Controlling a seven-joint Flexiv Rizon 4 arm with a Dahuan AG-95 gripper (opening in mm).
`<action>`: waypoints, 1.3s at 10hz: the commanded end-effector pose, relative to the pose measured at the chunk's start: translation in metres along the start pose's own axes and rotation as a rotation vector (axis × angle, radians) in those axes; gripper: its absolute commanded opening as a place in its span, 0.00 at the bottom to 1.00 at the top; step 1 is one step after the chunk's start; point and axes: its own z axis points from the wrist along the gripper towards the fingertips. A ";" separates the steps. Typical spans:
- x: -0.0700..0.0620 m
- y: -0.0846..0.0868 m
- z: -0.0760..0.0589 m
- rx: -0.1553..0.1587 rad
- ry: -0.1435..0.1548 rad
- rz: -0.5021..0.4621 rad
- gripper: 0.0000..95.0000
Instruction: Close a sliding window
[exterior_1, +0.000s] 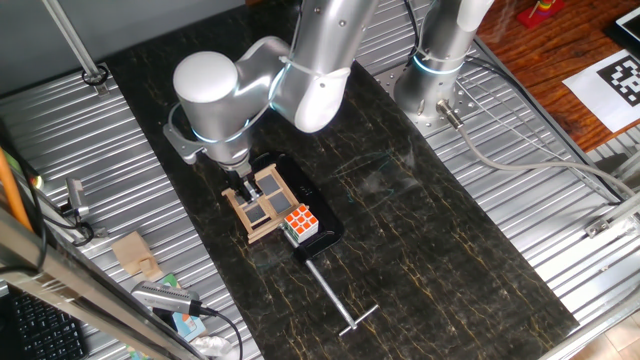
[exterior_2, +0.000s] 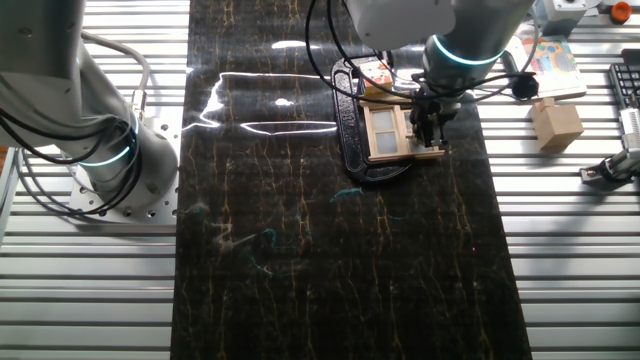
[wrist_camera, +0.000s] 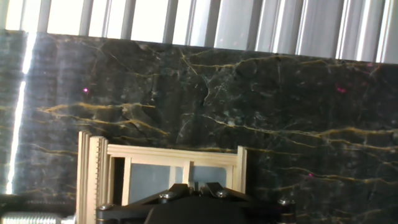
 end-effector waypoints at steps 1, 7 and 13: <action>-0.001 0.001 0.001 -0.003 -0.001 0.006 0.00; -0.003 0.009 0.001 -0.018 -0.003 0.032 0.00; -0.003 0.009 -0.001 0.043 0.007 -0.037 0.00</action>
